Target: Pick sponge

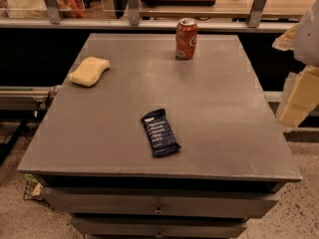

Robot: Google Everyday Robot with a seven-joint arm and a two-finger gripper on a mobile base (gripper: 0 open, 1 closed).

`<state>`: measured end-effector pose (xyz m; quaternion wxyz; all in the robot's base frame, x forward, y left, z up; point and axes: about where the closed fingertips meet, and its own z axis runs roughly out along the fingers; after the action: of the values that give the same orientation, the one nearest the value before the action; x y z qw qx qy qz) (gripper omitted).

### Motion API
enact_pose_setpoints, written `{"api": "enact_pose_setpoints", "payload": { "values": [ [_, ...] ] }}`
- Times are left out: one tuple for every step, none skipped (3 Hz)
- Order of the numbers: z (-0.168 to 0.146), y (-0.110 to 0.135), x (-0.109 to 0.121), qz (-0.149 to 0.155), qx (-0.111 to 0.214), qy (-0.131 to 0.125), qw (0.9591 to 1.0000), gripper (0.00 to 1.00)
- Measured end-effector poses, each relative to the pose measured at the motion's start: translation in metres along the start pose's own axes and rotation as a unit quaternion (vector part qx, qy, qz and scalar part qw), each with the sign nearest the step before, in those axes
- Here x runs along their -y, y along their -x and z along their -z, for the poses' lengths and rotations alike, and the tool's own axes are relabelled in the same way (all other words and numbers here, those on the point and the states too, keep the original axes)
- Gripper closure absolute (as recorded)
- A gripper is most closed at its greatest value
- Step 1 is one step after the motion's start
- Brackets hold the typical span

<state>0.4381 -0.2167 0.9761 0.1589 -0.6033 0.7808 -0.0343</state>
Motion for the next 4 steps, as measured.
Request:
{"api": "enact_pose_setpoints", "payload": {
  "values": [
    [0.0,0.002,0.001,0.001,0.003,-0.002,1.0,0.0],
    [-0.021,0.022,0.014,0.002,0.031,-0.005,0.9995,0.0],
    [-0.065,0.066,0.037,-0.003,0.087,-0.004,0.9962,0.0],
    [-0.097,0.114,0.06,-0.016,0.143,-0.008,0.9896,0.0]
  ]
}}
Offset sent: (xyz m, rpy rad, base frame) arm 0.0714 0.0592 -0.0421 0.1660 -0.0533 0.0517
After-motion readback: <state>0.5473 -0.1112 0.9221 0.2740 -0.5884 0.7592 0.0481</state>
